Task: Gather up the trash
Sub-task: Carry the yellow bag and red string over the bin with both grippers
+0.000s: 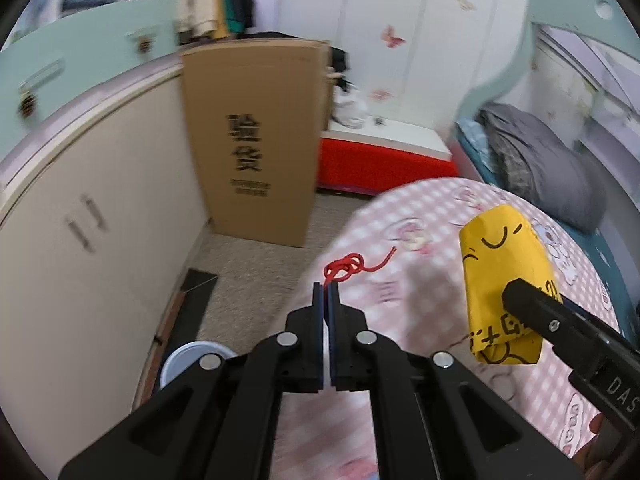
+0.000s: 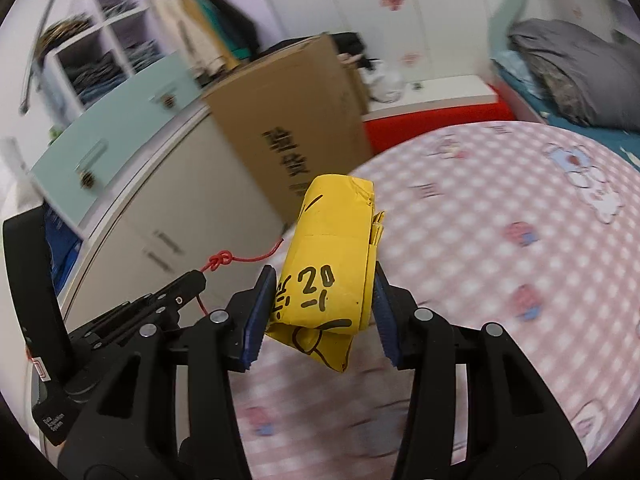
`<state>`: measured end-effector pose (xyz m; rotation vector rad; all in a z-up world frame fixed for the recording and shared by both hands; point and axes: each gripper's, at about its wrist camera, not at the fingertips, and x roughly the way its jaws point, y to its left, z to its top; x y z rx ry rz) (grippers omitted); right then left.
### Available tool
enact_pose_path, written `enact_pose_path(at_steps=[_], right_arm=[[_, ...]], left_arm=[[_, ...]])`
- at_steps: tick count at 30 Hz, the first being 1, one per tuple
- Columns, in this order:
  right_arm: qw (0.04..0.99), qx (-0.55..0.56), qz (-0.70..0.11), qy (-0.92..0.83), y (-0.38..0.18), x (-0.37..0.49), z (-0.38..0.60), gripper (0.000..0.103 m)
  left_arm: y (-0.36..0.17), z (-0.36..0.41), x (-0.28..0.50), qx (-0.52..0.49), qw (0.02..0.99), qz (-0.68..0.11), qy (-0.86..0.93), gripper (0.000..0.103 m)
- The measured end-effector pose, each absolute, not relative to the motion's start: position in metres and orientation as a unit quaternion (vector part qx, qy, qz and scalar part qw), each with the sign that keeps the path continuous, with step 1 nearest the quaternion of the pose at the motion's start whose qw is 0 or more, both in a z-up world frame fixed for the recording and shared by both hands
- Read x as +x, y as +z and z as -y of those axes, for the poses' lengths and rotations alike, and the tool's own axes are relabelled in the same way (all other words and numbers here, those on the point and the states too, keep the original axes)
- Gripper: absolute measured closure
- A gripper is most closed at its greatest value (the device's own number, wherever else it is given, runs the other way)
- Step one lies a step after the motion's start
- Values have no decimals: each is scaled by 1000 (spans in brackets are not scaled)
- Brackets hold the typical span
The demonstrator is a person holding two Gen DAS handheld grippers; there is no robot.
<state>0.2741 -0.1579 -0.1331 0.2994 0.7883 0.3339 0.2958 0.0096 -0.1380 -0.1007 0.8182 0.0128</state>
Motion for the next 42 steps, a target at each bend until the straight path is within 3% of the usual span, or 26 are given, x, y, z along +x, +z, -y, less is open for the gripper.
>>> enact_pose_path(at_steps=[10,22,38,39,40,42], right_arm=[[878,98,-404,238,-139,249,48,57],[845,47,-453,281,-192,248,-50,57],[846,43,-472,246,-232,280,-60,56],[846,45,-472,245,-234,281,-59,56],[846,45,-472,243,-234,280,-58,56],[846,45,-473,244,-235,280,-57,56]], left_arm=[[-136,-103,234,-61,918,-381,89,101],[-178,-191,209,-88,893,-413,154,101],[-239,-232,245,-116,859,-462,188,99],[-241,-233,248,-119,856,-466,189,98],[-244,-235,251,-125,852,-473,186,88],[-247,-235,255,-128,846,-481,191,56]])
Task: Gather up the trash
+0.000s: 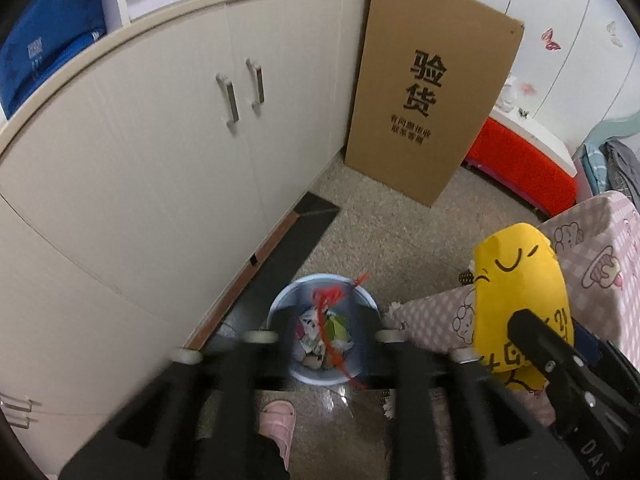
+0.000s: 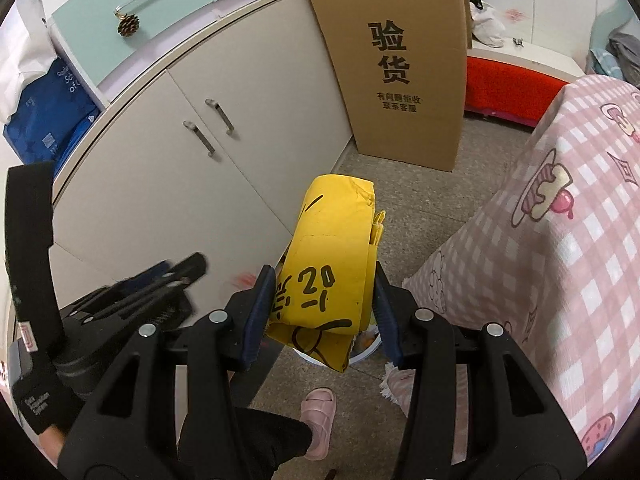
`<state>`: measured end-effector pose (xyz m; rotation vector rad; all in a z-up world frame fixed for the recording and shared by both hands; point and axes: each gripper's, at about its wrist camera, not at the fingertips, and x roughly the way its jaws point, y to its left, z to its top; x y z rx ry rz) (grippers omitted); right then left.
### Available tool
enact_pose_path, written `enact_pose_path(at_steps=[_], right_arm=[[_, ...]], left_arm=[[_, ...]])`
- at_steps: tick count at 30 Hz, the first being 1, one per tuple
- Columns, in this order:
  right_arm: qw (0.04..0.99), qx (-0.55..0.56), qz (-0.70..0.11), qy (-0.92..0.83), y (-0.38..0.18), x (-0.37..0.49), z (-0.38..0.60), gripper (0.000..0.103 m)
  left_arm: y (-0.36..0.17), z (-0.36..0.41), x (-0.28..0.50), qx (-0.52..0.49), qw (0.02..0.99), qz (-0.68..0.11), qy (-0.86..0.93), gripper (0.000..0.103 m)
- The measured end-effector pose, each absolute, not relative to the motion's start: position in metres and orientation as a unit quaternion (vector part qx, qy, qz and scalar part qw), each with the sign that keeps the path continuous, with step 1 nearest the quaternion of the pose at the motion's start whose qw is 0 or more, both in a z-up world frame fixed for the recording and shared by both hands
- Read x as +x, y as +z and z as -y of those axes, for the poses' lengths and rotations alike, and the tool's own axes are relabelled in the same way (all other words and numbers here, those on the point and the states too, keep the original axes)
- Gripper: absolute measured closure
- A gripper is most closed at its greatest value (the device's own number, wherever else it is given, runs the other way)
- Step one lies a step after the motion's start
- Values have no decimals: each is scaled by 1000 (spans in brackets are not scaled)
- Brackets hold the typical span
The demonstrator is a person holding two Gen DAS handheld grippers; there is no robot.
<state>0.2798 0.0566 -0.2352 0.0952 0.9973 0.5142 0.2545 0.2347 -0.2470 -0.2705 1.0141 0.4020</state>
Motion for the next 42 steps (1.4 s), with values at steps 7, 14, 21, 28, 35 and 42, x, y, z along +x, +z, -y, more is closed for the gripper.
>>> enact_pose_path(at_steps=[7,14,21,28,35,42], right_arm=[[842,43,-476,250,-237,273,-59,56],[841,36,-473,260,-232,264,-68,55],[844,29,-461,272,-226,260,-81,55],[853,33,-434,289,-224,268,-102,56],[848,51,-434,298,-237,274,-108,49],[860,31,-422,286,-220,252,-91,44]], left_arm=[[-247,-235,246,-125,847,-477,196,33],[-245,-244,229,-134,844,-477,207,31],[-245,-258,214,-149,840,-472,223,28],[-242,-274,204,-161,837,-461,247,28],[-243,-283,204,-168,831,-460,263,26],[-234,-277,197,-164,840,-449,257,26]])
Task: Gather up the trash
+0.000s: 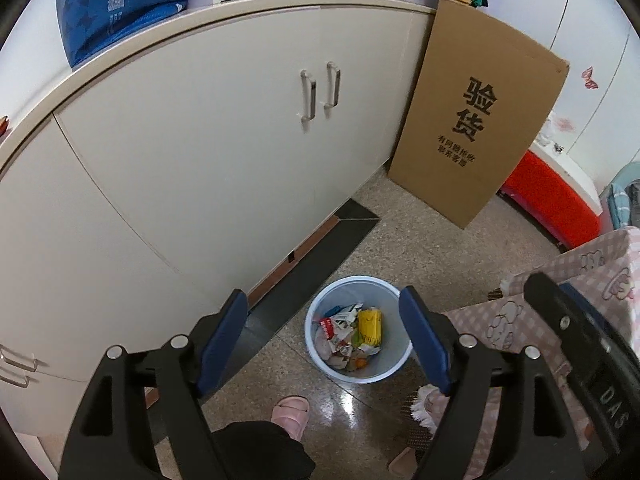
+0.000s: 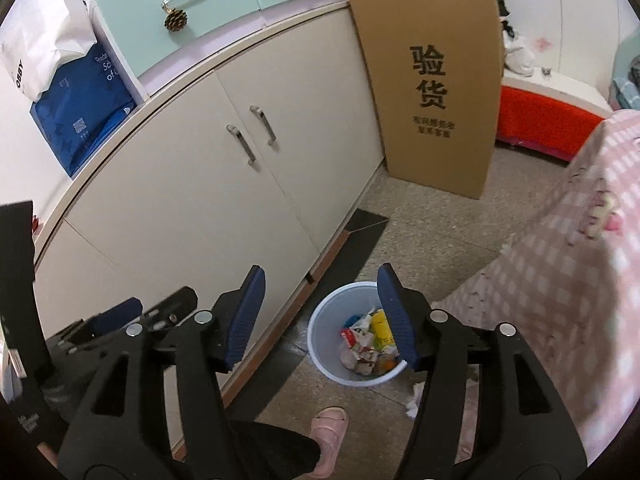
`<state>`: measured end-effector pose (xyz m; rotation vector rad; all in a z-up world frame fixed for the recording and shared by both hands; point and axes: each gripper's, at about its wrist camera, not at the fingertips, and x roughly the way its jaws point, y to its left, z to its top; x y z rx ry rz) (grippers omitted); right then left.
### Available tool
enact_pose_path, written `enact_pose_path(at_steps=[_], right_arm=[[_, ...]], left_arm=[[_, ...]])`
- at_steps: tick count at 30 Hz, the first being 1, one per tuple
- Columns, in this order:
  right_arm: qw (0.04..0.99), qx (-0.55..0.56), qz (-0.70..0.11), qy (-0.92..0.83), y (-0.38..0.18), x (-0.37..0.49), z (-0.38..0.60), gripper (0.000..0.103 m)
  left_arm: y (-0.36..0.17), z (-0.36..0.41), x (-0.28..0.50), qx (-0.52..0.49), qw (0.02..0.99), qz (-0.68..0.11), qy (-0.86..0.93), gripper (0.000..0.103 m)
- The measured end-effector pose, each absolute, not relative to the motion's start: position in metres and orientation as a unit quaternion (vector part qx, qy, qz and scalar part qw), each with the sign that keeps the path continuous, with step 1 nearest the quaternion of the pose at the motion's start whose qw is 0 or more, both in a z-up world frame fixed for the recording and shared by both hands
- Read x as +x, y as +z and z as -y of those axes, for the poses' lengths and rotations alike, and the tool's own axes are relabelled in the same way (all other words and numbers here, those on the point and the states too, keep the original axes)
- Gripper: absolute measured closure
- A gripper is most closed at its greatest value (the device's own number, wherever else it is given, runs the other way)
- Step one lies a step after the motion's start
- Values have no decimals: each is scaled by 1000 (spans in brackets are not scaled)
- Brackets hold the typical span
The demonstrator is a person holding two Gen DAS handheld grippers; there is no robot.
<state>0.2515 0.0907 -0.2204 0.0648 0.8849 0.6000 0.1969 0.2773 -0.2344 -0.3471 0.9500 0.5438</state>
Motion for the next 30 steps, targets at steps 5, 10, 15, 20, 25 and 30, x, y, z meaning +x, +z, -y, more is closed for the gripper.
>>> enact_pose_path(at_steps=[5,10,15,20,25,30], right_arm=[[880,22,-390,270,-191,227,-65,42],[897,36,-360,253,-158,196,-32,36],[919,43,-314,236,-121,150,7,31],[939,42,-265,213,-89,104,43,28],[955,39,-223,193,-69,59,72,24],[968,35,-183,168,-55,13,99,19]], left_arm=[[-215,-260,186,-154,854,-431,246,26],[-182,-226,164,-128,877,-404,225,26],[-142,-182,130,-84,906,-359,209,22],[-104,-141,90,-59,928,-311,194,19],[-77,-107,54,-50,946,-275,166,17],[-56,-76,16,-36,961,-237,139,14]])
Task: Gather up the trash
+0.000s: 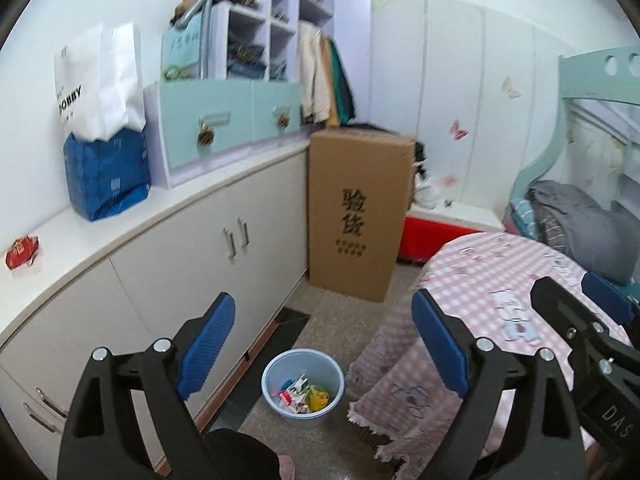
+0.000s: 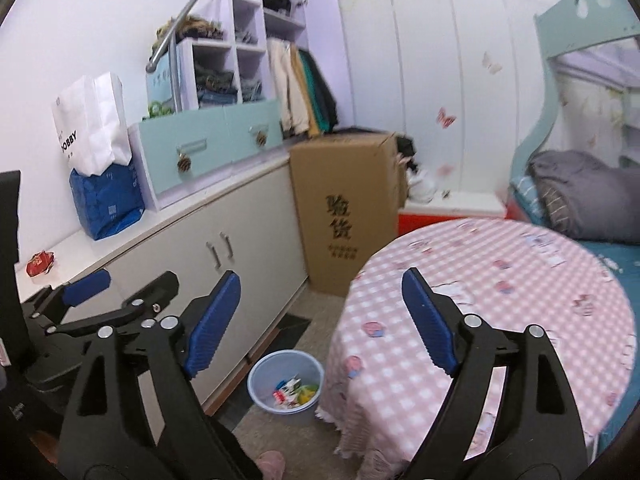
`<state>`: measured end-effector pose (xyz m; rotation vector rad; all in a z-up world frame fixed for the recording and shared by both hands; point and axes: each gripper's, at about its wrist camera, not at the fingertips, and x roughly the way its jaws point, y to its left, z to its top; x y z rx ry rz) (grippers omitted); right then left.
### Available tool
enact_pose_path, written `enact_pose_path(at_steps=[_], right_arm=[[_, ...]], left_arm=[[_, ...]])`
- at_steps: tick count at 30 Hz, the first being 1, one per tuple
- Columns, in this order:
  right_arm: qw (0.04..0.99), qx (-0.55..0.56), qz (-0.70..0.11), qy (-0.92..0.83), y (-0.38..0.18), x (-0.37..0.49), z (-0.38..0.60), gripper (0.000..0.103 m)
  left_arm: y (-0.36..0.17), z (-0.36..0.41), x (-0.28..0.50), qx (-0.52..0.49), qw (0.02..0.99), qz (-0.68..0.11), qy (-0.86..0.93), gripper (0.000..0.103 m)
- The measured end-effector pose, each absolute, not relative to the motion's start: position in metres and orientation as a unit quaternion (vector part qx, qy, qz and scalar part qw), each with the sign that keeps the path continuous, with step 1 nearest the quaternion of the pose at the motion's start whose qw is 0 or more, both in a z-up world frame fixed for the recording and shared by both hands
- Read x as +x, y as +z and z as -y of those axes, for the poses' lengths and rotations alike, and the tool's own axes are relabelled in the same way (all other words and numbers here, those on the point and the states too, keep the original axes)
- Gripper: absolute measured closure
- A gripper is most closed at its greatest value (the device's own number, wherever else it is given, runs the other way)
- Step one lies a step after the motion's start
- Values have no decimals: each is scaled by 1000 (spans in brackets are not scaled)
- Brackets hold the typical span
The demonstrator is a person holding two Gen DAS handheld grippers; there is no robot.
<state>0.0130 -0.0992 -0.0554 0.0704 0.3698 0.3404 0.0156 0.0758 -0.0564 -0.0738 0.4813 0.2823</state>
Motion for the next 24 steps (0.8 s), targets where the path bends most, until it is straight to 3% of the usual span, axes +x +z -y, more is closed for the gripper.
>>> enact_pose_path(at_steps=[13,24], right_arm=[[987,25,-117,110,-42,-75,139,17],[990,21,-97,101,-35,-95,143,16]], left_arm=[[-28,-23,-62,-11,983,-161,83,9],[-20,-12,-83,-9,988,-141,59,9]])
